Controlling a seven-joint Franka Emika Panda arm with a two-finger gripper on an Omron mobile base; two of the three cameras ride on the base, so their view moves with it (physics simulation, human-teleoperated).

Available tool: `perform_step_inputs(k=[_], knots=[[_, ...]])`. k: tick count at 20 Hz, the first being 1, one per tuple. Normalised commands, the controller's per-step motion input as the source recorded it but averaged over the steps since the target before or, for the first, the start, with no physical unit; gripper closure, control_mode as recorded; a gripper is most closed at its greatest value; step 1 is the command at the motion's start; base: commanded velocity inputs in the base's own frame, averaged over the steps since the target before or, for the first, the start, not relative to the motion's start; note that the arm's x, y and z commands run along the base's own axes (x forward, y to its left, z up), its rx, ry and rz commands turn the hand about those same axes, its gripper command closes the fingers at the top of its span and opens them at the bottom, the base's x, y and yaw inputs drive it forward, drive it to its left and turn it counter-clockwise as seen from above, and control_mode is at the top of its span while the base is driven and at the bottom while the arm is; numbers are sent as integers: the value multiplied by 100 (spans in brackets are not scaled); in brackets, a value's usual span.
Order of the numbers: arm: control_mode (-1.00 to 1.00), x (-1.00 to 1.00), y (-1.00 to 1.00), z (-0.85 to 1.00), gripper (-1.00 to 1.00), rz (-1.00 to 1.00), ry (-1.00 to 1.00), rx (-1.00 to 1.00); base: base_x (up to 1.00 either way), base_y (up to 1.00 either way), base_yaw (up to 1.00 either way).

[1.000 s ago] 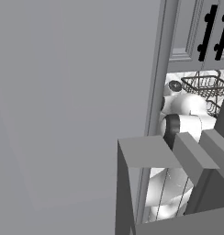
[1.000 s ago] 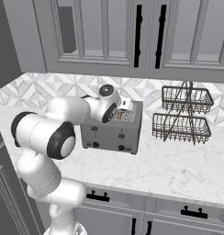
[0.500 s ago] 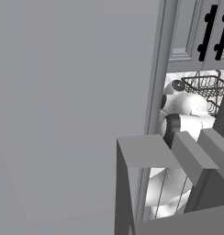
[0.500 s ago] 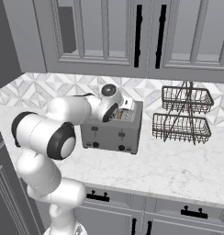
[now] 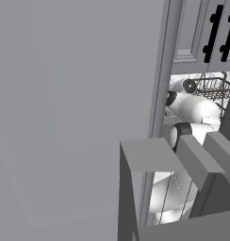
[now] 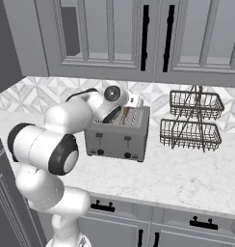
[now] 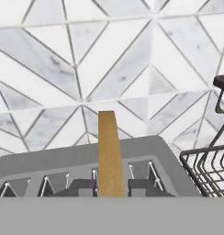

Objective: Start the toaster. Once the lever pops up, take the bread to the plate on the dining counter.

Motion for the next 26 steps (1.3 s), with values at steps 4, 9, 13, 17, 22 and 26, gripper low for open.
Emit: perform_step_inputs(k=[4, 9, 13, 17, 22, 26], knots=[[-100, -21, -35, 57, 100, 2, -23, 9, 0, 0, 0], [-100, -60, -36, 50, 100, 10, 4, 16, 0, 0, 0], [-100, -83, -14, 57, 100, 17, 19, 15, 0, 0, 0], [-100, -93, -4, 90, 100, 24, 15, 6, 0, 0, 0], [-100, -100, 0, 56, 100, 27, 15, 0, 0, 0, 0], [-100, -100, 7, 0, 100, 24, 14, -3, 0, 0, 0]])
